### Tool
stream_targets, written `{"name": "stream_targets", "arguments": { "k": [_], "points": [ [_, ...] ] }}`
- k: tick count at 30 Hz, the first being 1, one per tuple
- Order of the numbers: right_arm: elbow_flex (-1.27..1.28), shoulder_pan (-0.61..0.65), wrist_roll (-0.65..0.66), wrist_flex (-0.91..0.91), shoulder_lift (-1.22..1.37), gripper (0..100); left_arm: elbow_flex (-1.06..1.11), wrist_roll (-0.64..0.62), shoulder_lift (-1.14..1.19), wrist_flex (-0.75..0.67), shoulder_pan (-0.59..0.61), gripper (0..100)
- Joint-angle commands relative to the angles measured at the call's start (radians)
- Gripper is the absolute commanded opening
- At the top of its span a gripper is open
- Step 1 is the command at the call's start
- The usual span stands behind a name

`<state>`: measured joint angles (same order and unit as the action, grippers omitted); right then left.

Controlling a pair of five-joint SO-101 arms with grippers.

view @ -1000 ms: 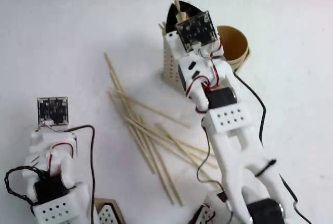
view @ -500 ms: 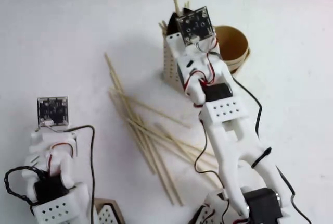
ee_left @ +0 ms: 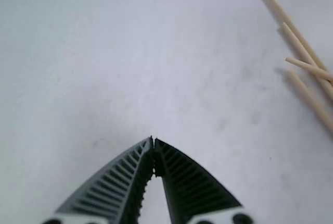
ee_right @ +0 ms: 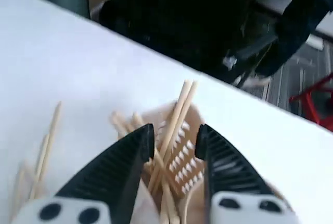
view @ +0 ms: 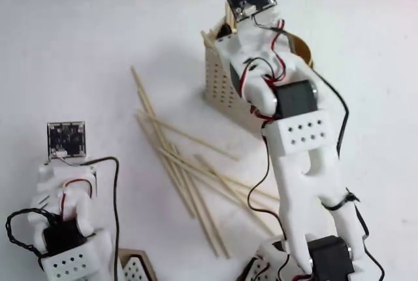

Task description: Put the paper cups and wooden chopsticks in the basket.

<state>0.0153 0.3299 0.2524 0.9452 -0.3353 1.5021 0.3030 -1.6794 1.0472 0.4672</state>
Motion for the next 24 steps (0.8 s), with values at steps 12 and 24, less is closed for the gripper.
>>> {"name": "stream_targets", "arguments": {
  "k": [12,24],
  "points": [
    [-0.195,0.148,0.244,0.774,-0.013,13.4,-0.005,0.012,-0.015,-0.005,0.005,2],
    [0.371,0.197,0.350,0.661,-0.157,13.9,-0.005,0.012,-0.015,-0.005,0.005,2]
  ]
}}
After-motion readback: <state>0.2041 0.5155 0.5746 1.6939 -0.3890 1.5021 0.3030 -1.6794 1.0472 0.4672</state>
